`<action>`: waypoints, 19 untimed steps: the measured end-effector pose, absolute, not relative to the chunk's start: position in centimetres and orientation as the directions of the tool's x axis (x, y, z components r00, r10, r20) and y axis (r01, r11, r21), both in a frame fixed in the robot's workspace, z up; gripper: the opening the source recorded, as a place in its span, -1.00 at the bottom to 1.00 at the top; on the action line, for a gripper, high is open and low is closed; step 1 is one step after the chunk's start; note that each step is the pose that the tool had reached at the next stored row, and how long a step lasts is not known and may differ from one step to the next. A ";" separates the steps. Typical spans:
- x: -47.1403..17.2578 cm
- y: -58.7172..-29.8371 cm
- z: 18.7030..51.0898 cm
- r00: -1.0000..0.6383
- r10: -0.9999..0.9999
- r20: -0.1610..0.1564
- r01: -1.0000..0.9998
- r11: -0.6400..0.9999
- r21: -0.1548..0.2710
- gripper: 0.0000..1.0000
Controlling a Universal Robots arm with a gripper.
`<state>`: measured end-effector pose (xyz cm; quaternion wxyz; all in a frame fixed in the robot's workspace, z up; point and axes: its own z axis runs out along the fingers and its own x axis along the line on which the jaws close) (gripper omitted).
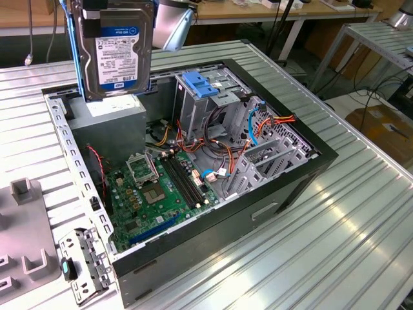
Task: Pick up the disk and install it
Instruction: 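Pick up the disk, then insert the disk into the insertion slot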
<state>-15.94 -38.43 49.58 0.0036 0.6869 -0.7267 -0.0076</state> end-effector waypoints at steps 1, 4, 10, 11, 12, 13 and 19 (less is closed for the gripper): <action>-15.8 -38.4 49.6 -0.056 -0.998 -0.005 -0.998 0.056 0.016 -0.25; -15.2 -38.4 49.6 -0.056 -0.998 -0.005 -0.998 0.056 0.016 -0.25; -14.4 -38.4 49.6 -0.056 -0.998 -0.005 -0.998 0.056 0.016 -0.25; -14.4 -38.4 49.6 -0.057 -0.998 -0.005 -0.998 0.056 0.016 -0.25; -14.4 -38.4 49.6 -0.056 -0.998 -0.005 -0.998 0.056 0.016 -0.25; -14.4 -38.4 49.6 -0.056 -0.998 -0.005 -0.998 0.056 0.016 -0.25; -14.4 -38.4 49.6 -0.056 -0.998 -0.005 -0.998 0.056 0.016 -0.25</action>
